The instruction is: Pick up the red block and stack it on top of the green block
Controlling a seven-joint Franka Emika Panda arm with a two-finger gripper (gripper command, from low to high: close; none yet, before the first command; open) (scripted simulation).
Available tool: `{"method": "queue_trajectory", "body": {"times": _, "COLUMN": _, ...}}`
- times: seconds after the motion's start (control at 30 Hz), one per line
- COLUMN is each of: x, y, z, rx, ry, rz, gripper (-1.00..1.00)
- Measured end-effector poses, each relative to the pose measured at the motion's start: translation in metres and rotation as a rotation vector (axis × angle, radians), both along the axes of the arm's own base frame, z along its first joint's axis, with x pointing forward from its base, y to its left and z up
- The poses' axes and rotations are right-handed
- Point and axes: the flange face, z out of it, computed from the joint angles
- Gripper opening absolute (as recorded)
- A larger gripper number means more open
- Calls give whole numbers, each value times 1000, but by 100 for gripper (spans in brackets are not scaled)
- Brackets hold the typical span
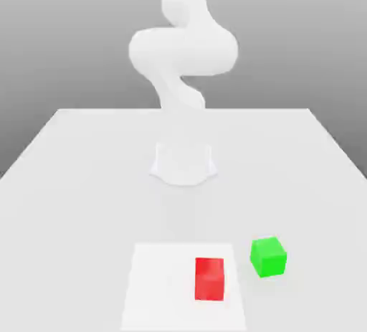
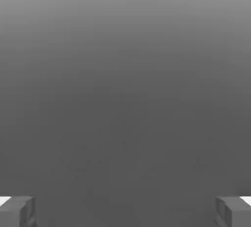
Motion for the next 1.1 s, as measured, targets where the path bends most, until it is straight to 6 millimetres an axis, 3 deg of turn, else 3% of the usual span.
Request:
{"method": "queue_trajectory", "body": {"times": 0.17, "x": 54, "y": 10, "z": -104, "rx": 1, "ry": 168, "rz": -10, "gripper": 0}}
{"method": "queue_trajectory", "body": {"times": 0.33, "x": 79, "y": 20, "z": -212, "rx": 3, "ry": 332, "rz": -17, "gripper": 0}}
{"method": "queue_trajectory", "body": {"times": 0.5, "x": 78, "y": 28, "z": -319, "rx": 7, "ry": 494, "rz": -24, "gripper": 0}}
{"method": "queue_trajectory", "body": {"times": 0.7, "x": 45, "y": 39, "z": -438, "rx": 14, "ry": 688, "rz": -27, "gripper": 0}}
{"method": "queue_trajectory", "body": {"times": 0.9, "x": 38, "y": 39, "z": -511, "rx": 16, "ry": 717, "rz": -31, "gripper": 0}}
{"method": "queue_trajectory", "body": {"times": 0.93, "x": 38, "y": 39, "z": -517, "rx": 16, "ry": 717, "rz": -31, "gripper": -100}}
{"method": "queue_trajectory", "body": {"times": 1.1, "x": 38, "y": 39, "z": -517, "rx": 16, "ry": 717, "rz": -32, "gripper": -100}}
